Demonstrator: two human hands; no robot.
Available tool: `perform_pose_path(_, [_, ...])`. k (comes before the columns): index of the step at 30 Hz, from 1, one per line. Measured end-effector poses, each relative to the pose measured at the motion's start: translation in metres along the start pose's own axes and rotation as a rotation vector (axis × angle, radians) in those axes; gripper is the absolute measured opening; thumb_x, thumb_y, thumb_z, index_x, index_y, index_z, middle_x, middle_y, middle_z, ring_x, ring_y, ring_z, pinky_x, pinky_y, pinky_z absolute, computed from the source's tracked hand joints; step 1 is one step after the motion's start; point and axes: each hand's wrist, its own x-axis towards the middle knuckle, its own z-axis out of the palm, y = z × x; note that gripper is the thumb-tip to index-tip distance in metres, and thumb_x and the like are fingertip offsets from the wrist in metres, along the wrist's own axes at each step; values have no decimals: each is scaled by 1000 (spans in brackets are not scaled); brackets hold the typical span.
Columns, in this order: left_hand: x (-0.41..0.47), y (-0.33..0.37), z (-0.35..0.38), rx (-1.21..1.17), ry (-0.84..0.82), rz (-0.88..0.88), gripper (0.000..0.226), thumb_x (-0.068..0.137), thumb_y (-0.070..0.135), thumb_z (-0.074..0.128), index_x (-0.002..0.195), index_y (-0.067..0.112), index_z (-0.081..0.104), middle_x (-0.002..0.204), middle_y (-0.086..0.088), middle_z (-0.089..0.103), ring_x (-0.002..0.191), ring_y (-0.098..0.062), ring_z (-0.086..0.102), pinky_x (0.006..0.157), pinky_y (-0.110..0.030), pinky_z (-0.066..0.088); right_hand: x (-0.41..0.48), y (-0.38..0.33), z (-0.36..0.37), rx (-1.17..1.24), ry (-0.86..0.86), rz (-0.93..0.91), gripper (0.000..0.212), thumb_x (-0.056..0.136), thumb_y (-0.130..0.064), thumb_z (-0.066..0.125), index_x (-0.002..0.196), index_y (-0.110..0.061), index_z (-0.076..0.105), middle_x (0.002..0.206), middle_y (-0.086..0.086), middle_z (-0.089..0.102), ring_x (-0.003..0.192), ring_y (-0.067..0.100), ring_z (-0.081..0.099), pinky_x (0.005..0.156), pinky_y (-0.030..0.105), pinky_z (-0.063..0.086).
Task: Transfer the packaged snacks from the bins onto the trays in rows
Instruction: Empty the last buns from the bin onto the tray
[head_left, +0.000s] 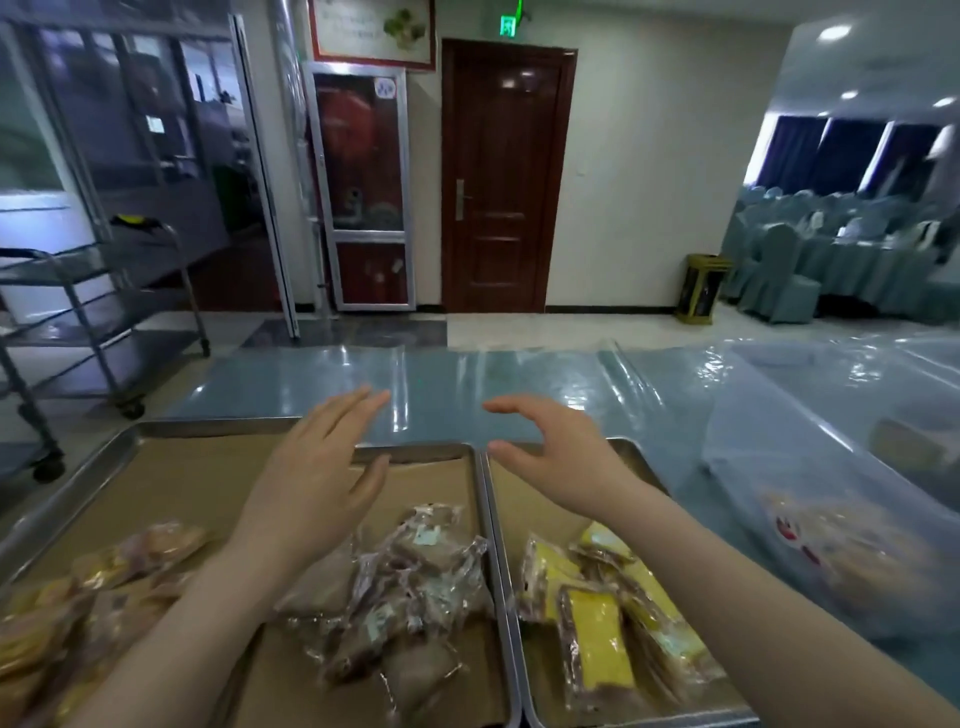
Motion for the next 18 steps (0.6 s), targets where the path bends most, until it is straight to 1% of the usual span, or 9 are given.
perform_pose_path(1, [6, 5, 4, -13, 5, -2, 59, 89, 30, 56, 143, 30, 32, 148, 7, 34, 137, -15, 29, 111, -31, 19, -2, 6, -4, -3, 15, 7, 44, 88, -43, 62, 130, -35, 52, 132, -18, 52, 115, 2, 51, 89, 11, 32])
perform_pose_path(3, [15, 19, 14, -23, 16, 8, 59, 89, 29, 57, 142, 30, 34, 147, 7, 36, 135, -14, 31, 109, -31, 22, -5, 22, -14, -9, 37, 11, 43, 88, -42, 62, 129, -34, 53, 132, -18, 53, 120, 1, 46, 97, 15, 30])
perform_pose_path(6, [26, 42, 30, -38, 15, 12, 57, 88, 27, 58, 141, 28, 37, 146, 6, 38, 133, -14, 34, 108, -35, 28, -10, 48, -33, -23, 29, 3, 41, 88, -40, 62, 128, -32, 54, 130, -17, 54, 122, 1, 44, 101, 19, 31])
perform_pose_path(9, [40, 73, 47, -30, 4, 22, 56, 89, 28, 57, 142, 27, 37, 146, 6, 39, 133, -14, 34, 108, -33, 28, -16, 81, -57, -44, 35, 5, 38, 88, -40, 62, 125, -32, 57, 128, -18, 55, 121, 1, 45, 104, 23, 35])
perform_pose_path(11, [48, 99, 62, -24, -6, 25, 58, 89, 30, 56, 142, 28, 34, 146, 6, 38, 133, -13, 34, 108, -30, 26, -22, 109, -77, -87, 2, -3, 38, 88, -40, 61, 126, -33, 56, 130, -16, 55, 122, 3, 46, 105, 25, 35])
perform_pose_path(15, [61, 161, 100, -64, 27, -17, 57, 89, 28, 58, 142, 28, 35, 142, 6, 42, 128, -12, 37, 101, -26, 26, -38, 168, -128, -227, -117, -52, 41, 90, -38, 59, 130, -29, 54, 132, -11, 55, 122, 8, 48, 103, 23, 34])
perform_pose_path(18, [68, 210, 136, -126, 26, -50, 55, 90, 27, 57, 141, 29, 36, 142, 8, 40, 127, -8, 33, 100, -22, 23, -60, 208, -173, -320, -159, -89, 41, 90, -41, 58, 131, -32, 53, 133, -12, 55, 122, 7, 46, 97, 14, 28])
